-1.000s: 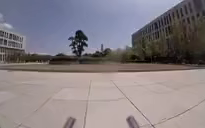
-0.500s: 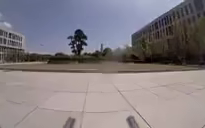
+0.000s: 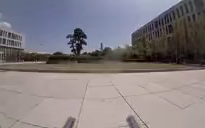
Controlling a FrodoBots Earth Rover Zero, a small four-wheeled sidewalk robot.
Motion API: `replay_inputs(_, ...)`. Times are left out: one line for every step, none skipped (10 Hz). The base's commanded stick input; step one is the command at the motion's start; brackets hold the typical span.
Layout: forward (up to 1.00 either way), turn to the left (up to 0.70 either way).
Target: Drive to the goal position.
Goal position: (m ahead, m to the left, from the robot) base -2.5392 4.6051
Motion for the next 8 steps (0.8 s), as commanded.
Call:
replay_inputs(0.0, 0.35)
replay_inputs(0.0, 0.45)
replay_inputs(0.0, 0.45)
replay_inputs(0.0, 0.45)
replay_inputs(0.0, 0.45)
replay_inputs(0.0, 0.45)
replay_inputs(0.0, 0.45)
replay_inputs(0.0, 0.45)
